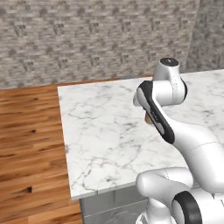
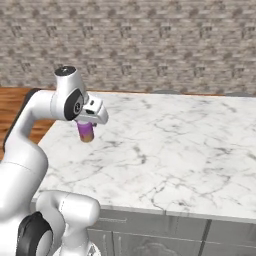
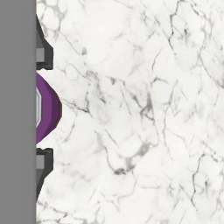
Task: Move the drinks to the dining counter.
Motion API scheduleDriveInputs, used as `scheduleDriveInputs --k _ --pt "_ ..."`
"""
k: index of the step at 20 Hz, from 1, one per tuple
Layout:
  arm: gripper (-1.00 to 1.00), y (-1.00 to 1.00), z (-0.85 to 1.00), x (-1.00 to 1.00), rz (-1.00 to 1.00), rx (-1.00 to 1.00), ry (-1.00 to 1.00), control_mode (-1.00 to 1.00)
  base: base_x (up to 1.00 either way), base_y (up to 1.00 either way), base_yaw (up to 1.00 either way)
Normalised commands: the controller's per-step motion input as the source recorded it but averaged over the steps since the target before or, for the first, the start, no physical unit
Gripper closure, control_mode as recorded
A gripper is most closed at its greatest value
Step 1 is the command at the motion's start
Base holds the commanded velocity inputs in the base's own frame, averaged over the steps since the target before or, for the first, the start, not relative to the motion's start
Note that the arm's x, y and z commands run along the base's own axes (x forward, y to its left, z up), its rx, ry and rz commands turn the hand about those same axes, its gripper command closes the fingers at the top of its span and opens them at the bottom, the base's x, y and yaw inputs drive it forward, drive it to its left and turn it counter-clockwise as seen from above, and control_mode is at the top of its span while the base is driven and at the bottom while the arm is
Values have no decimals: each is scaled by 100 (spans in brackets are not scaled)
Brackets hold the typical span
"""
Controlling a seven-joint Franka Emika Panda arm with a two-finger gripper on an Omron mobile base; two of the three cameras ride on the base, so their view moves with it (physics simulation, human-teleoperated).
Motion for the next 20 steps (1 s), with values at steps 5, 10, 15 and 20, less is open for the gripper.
scheduleDriveInputs --k 5,10,15,20 --pt "100 0 -22 -2 0 0 0 -100 0 0 0" --pt "100 -6 -15 0 0 0 0 -100 0 0 0" --pt "100 -1 -23 0 0 0 0 -100 0 0 0" --pt "100 0 -32 0 0 0 0 -100 0 0 0"
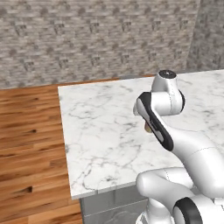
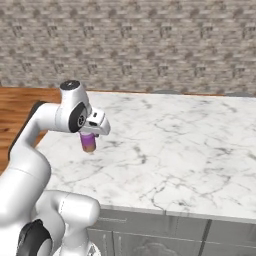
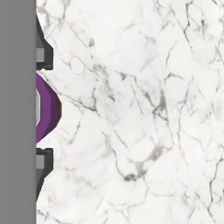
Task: Move the drinks to the dining counter.
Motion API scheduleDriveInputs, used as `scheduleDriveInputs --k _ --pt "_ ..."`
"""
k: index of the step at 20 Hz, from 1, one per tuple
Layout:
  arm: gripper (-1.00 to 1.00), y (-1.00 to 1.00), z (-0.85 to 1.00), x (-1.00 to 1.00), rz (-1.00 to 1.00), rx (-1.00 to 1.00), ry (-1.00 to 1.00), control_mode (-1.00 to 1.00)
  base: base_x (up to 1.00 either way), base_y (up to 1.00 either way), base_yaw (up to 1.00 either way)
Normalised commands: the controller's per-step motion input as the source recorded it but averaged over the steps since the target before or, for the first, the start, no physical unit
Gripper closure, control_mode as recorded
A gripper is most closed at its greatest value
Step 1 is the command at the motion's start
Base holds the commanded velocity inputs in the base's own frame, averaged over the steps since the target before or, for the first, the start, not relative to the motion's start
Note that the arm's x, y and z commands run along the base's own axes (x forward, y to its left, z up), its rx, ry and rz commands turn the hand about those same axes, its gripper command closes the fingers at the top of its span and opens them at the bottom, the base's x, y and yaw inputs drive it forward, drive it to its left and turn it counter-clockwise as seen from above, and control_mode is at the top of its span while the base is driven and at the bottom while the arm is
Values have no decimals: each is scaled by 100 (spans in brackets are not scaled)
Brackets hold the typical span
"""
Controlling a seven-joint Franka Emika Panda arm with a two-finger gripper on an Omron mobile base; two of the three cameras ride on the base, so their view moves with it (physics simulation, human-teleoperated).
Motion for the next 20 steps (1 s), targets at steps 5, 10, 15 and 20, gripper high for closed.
scheduleDriveInputs --k 5,10,15,20 --pt "100 0 -23 0 0 0 0 -100 0 0 0" --pt "100 0 -17 0 0 0 0 -100 0 0 0" --pt "100 0 -19 0 0 0 0 -100 0 0 0" --pt "100 0 -29 1 0 0 3 -100 0 0 0"
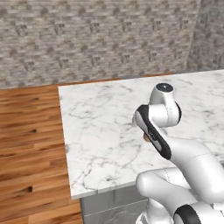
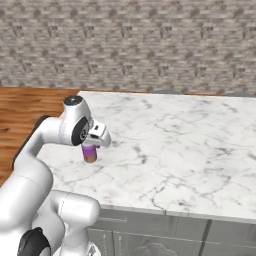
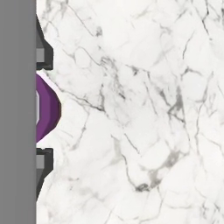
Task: Move the drinks to the dining counter.
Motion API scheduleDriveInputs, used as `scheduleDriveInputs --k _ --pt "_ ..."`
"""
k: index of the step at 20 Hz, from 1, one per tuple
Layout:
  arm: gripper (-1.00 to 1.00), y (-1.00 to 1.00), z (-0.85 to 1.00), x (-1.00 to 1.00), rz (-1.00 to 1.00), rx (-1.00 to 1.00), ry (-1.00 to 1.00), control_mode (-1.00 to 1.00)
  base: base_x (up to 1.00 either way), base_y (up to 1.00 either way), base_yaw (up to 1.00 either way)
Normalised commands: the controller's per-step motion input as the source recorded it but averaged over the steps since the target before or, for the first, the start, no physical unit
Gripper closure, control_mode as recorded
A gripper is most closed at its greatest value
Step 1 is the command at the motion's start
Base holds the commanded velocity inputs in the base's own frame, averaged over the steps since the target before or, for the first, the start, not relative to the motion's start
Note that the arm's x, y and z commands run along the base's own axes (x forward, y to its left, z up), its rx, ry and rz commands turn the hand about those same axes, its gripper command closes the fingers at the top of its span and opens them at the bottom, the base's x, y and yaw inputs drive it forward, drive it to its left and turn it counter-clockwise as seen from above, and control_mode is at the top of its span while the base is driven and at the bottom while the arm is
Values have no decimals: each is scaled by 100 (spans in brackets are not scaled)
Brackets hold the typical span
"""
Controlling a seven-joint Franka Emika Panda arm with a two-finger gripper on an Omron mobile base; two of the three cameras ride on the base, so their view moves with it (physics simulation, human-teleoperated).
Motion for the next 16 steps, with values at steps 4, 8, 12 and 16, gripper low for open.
scheduleDriveInputs --k 4,8,12,16 --pt "100 0 -28 2 0 0 2 -100 0 0 0" --pt "100 0 -18 1 0 0 0 -100 0 0 0" --pt "100 0 -12 1 0 0 0 -100 0 0 0" --pt "100 0 -14 7 0 0 0 -100 0 0 0"
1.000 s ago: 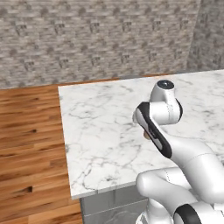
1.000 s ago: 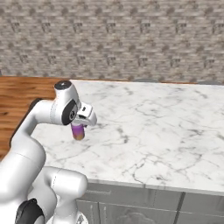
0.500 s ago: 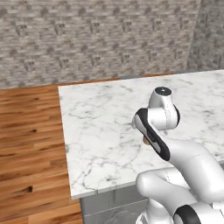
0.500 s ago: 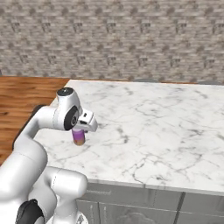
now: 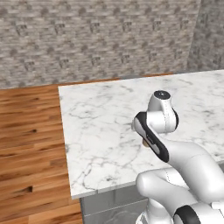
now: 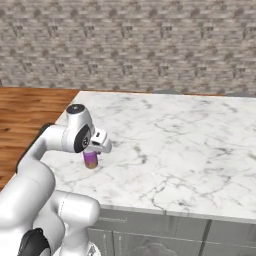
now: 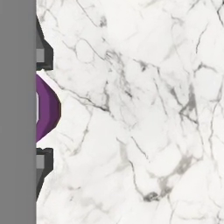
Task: Move the drinks to the dining counter.
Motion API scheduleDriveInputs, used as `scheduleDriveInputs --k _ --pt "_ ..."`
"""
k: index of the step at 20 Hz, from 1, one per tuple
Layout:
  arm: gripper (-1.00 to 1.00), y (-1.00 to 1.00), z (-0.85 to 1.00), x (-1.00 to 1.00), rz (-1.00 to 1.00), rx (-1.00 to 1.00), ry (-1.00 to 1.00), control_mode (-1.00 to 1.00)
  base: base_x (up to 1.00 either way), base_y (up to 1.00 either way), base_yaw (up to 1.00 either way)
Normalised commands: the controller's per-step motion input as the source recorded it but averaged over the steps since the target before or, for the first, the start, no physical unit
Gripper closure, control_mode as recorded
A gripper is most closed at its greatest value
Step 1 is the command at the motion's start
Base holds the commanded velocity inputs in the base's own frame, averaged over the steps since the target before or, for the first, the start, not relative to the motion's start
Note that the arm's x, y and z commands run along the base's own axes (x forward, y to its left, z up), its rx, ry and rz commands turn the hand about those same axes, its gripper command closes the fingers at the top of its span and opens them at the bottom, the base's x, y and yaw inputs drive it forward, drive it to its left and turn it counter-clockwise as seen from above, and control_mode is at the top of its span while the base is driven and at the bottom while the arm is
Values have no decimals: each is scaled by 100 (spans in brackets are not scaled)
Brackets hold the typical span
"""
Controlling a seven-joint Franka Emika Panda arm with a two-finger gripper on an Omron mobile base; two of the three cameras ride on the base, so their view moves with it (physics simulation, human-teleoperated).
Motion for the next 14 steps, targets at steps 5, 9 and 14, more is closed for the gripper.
scheduleDriveInputs --k 5,9,14 --pt "100 0 -18 4 0 0 0 -100 0 0 0" --pt "100 0 -21 5 0 0 0 -100 0 0 0" --pt "100 0 -22 9 0 0 0 -100 0 0 0"
